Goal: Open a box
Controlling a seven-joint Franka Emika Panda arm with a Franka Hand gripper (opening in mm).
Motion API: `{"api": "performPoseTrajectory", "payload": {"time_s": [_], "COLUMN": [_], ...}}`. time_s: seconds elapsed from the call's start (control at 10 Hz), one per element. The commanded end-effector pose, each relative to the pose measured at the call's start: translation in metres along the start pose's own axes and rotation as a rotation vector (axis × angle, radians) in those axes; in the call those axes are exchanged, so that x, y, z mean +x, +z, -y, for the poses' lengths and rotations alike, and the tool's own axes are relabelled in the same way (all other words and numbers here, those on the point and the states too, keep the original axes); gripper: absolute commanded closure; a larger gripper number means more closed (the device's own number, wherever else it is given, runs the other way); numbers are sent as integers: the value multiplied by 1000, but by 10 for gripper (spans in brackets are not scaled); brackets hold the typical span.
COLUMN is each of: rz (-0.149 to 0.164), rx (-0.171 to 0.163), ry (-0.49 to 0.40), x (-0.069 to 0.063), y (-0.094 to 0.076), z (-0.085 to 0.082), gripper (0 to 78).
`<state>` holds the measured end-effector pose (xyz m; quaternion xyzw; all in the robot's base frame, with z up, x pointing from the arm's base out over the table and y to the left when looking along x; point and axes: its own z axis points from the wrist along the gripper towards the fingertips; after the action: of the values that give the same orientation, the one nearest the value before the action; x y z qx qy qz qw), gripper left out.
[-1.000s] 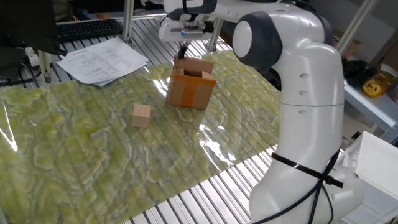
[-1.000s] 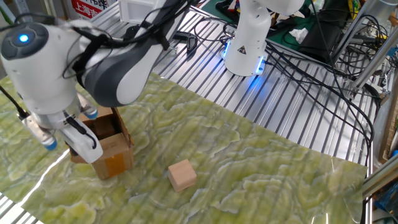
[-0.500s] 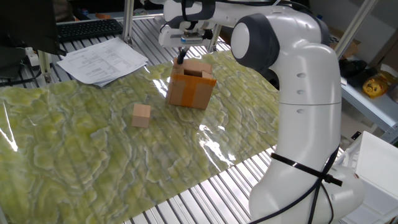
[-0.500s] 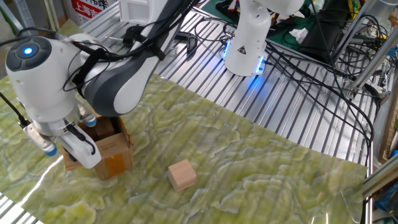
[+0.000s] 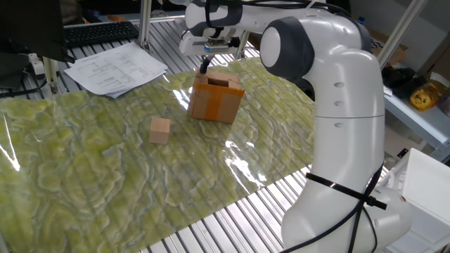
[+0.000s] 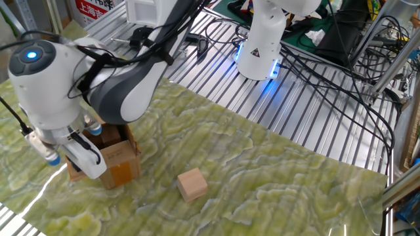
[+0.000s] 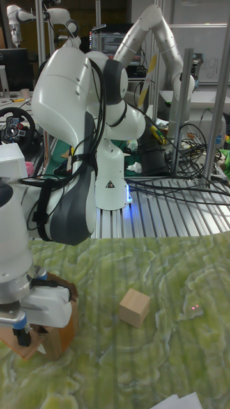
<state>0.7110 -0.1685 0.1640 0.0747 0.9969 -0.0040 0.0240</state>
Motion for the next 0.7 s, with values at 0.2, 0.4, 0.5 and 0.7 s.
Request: {"api": "performPoseTrajectory", "payload": {"time_s": [0.2,0.4,0.5,0.7], "rz": [-10,-60,-80,-86], "rx": [0,-3,-4,-6], "ry": [6,18,15,15], "x": [-1,-6,-6,-5], "y": [-3,-21,-29,-34], "z": [1,-2,-3,-4], "gripper": [776,776,776,776]}}
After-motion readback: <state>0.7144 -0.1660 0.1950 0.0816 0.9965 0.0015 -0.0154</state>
